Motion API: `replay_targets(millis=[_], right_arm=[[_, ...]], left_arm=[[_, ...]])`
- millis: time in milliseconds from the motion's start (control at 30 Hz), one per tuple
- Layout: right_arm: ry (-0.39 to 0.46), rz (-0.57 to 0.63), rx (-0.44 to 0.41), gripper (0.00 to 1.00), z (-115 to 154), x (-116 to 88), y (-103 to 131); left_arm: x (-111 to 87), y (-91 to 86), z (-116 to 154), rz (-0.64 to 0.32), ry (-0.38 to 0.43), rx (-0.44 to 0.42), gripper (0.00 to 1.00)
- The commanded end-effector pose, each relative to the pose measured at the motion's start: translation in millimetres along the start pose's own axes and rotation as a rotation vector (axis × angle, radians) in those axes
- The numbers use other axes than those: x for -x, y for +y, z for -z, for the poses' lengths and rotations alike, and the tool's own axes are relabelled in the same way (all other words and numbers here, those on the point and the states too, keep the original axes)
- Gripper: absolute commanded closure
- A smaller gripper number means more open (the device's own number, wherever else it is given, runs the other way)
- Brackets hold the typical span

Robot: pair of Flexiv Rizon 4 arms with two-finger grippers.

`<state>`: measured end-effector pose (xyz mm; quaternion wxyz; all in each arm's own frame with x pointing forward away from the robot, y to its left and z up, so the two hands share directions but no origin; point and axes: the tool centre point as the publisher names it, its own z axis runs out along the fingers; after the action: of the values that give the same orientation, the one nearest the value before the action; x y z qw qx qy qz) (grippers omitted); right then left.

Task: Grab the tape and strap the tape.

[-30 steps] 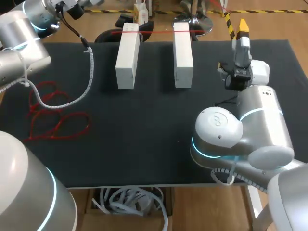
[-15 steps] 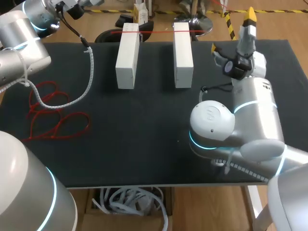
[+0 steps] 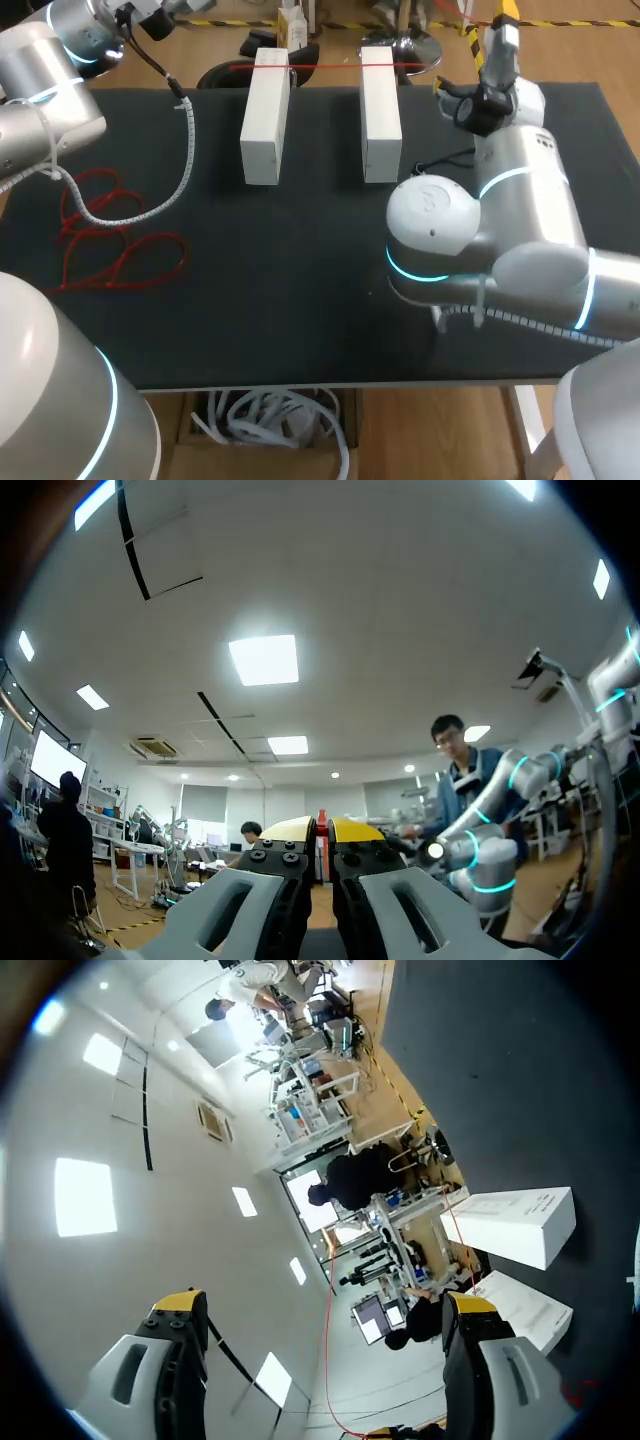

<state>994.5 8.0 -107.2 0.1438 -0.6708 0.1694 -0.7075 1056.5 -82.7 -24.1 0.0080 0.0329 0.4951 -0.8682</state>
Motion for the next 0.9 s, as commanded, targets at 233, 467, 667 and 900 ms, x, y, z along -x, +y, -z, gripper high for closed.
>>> replay_targets(millis=[233,467,667,900], right_arm=[[-0.054,0.019,0.037,0.00,-22,-2,-9],[-0.039,0.022,0.030,0.00,-32,-5,-13],[-0.039,0.025,0.040,0.00,-46,-4,-12],[-0.022,0.033,0.030,0.00,-59,-9,-18]], left_arm=[[-0.1,0.5,0,-0.001,0.000,-0.001,1.00],[-0.1,0.5,0,-0.001,0.000,-0.001,1.00],[-0.1,0.5,0,-0.001,0.000,-0.001,1.00],[-0.1,0.5,0,-0.001,0.000,-0.001,1.00]])
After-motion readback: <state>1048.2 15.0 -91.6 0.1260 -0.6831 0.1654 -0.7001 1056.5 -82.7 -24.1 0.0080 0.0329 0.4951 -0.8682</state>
